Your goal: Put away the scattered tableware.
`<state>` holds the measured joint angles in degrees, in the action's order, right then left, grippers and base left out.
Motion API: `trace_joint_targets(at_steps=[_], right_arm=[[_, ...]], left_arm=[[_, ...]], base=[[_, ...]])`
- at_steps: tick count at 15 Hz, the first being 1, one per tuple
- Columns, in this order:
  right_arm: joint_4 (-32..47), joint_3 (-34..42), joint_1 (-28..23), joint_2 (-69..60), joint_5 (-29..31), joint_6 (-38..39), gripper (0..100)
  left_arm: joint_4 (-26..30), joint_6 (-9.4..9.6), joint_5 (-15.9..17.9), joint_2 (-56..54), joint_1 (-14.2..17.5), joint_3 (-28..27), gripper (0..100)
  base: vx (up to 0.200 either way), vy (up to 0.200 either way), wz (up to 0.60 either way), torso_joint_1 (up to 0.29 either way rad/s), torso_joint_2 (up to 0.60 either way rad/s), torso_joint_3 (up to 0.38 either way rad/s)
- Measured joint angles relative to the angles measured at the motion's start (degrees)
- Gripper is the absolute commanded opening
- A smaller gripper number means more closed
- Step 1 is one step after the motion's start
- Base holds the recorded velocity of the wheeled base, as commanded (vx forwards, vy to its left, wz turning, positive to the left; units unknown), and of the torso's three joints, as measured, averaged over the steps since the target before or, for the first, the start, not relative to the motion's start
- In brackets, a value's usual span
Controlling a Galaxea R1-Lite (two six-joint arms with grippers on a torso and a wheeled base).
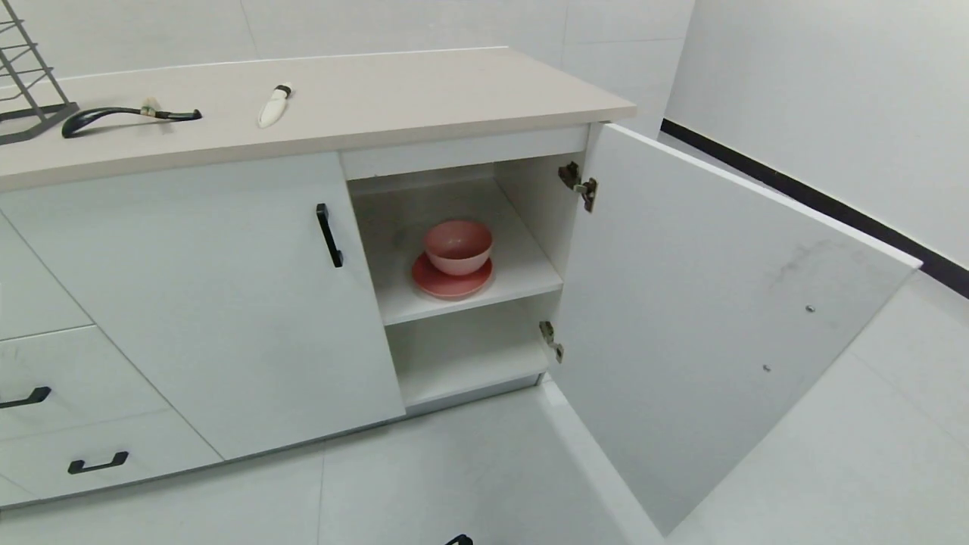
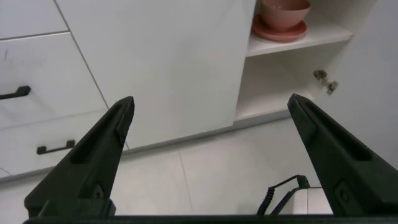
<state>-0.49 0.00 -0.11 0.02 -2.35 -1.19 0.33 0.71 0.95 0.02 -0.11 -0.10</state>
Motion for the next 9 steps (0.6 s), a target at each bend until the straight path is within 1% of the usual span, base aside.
trace_joint_targets(at_steps=[9], right_arm=[[0.00,0.00,0.01,0.00,0.00,-0.02,100]], left_arm=[[0.11,-0.09,-0.05,-0.02,0.04,0.00,100]], base=[[0.000,-0.200,0.00,0.004,0.00,0.001]])
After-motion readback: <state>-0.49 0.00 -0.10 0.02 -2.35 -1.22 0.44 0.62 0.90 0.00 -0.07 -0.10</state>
